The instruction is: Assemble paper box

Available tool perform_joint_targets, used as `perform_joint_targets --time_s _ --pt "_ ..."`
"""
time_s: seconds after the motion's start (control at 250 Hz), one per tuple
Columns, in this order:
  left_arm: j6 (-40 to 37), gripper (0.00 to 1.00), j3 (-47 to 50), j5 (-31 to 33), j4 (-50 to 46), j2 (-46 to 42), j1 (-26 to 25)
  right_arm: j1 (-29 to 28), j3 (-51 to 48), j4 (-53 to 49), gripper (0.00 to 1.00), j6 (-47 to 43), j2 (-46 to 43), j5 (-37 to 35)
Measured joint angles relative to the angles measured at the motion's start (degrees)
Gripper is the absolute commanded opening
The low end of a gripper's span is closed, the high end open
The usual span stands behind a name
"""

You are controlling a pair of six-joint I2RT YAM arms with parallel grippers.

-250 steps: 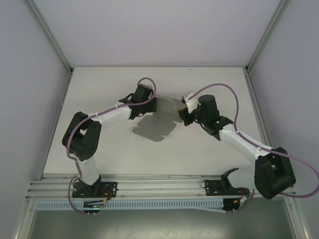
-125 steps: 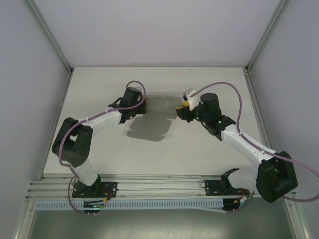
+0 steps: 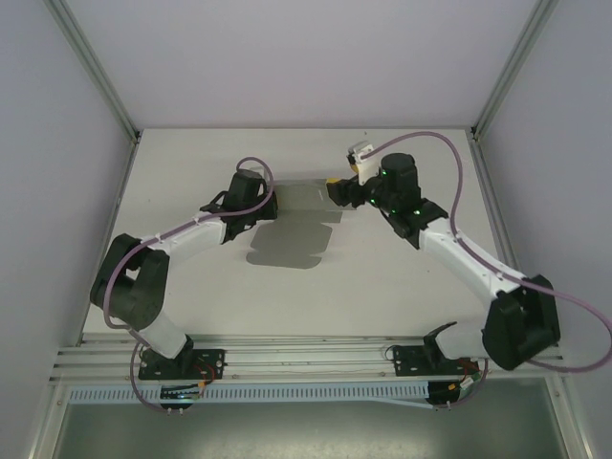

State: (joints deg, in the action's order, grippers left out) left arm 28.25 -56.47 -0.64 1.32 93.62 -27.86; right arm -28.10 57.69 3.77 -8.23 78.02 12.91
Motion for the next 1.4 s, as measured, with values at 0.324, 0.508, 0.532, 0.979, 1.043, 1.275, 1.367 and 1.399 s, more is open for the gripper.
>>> perform_joint_targets --time_s 0.324,0.508,0.532,0.979,1.043,1.275,1.367,1.399 --pt "-0.13 0.0 1.31 -1.07 0.48 -0.17 0.02 -1.62 3.06 -1.53 0.99 -1.33 8.76 2.12" --pt "0.37 0.0 1.49 -1.44 0.61 -0.17 0.66 -3.96 3.06 2.75 0.99 -1.44 10.38 -2.45" --pt "0.59 0.0 1.49 -1.44 0.66 -0.17 0.72 -4.2 3.06 3.58 0.99 -1.2 10.71 -3.3" --pt "4.44 0.0 1.7 -0.37 2.01 -0.17 0.66 -12.39 2.43 18.75 0.99 1.31 16.87 -33.05" --pt "4.44 0.0 1.7 -0.35 2.03 -0.17 0.5 -12.74 2.43 18.75 0.99 0.83 16.87 -34.51" --pt "4.24 0.0 1.79 -0.17 1.9 -0.66 -0.61 -13.03 -0.72 15.61 0.99 -2.36 12.11 -36.2" --pt "3.76 0.0 1.95 -0.2 1.9 -1.73 -1.51 -12.66 -2.8 11.56 0.99 -2.82 6.97 -34.34" --pt "3.52 0.0 1.97 -0.17 1.92 -2.1 -1.66 -12.44 -3.52 10.36 0.99 -2.86 4.98 -33.48"
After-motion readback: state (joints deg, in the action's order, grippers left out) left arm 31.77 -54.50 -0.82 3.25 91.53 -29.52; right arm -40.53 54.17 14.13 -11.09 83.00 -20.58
